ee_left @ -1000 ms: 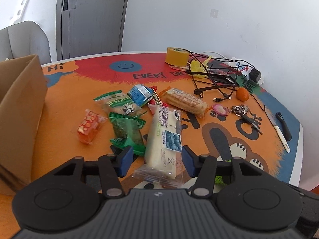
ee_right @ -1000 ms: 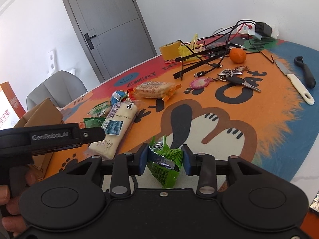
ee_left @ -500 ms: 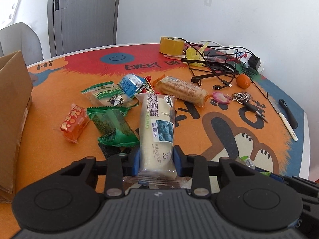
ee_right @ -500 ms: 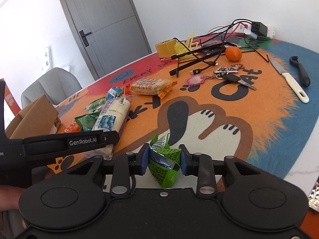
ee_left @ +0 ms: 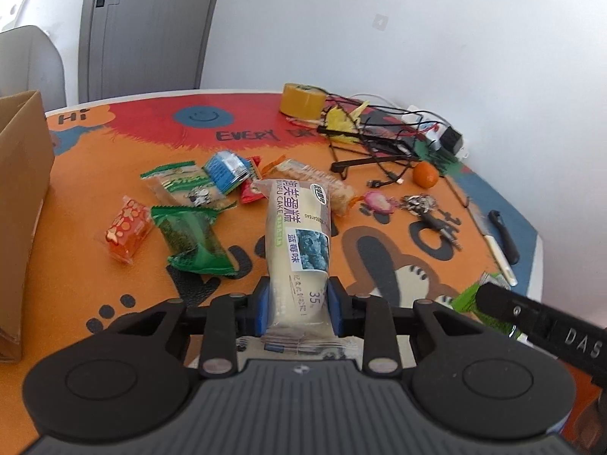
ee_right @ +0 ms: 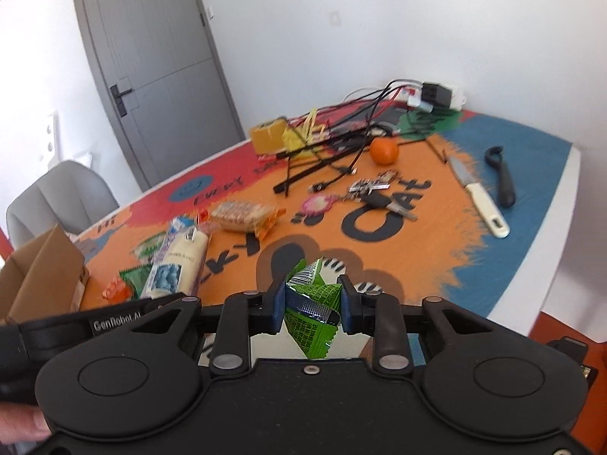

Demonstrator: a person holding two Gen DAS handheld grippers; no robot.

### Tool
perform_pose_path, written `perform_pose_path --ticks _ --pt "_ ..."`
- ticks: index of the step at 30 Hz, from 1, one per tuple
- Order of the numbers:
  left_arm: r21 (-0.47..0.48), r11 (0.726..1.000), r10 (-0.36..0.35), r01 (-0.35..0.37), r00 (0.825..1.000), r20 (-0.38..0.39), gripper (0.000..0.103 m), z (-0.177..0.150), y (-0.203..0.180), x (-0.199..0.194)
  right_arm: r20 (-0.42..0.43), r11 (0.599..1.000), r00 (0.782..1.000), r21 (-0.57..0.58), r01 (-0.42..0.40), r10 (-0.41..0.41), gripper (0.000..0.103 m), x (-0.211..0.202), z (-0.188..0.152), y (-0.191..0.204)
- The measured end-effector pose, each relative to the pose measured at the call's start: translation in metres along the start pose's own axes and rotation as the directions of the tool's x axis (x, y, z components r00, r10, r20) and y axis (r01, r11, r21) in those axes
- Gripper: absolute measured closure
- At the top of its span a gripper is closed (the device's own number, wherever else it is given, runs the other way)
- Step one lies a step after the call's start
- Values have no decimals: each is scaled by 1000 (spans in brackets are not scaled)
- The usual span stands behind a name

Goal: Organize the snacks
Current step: 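Carry both packs to the box while the left gripper releases the cake pack inside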

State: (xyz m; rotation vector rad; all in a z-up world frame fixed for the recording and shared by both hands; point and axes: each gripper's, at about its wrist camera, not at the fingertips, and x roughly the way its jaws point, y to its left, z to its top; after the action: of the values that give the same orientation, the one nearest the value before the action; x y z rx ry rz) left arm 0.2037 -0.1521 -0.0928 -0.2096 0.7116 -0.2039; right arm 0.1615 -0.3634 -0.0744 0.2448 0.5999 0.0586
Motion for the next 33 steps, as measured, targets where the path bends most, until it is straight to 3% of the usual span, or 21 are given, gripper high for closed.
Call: perform_pose_path --ticks 8,19,27,33 --pt "-6 997 -72 72 996 56 74 10 -5 -30 87 999 996 18 35 -36 74 -46 25 10" --pt "-1 993 -118 119 981 157 74 20 -4 -85 162 997 986 69 35 -46 75 -88 37 14" --pt "-7 995 -96 99 976 195 74 23 12 -110 191 999 982 53 -13 3 75 -99 41 32" --pt "-37 998 -51 60 977 208 74 22 37 -123 168 996 984 50 -74 65 75 -84 37 48"
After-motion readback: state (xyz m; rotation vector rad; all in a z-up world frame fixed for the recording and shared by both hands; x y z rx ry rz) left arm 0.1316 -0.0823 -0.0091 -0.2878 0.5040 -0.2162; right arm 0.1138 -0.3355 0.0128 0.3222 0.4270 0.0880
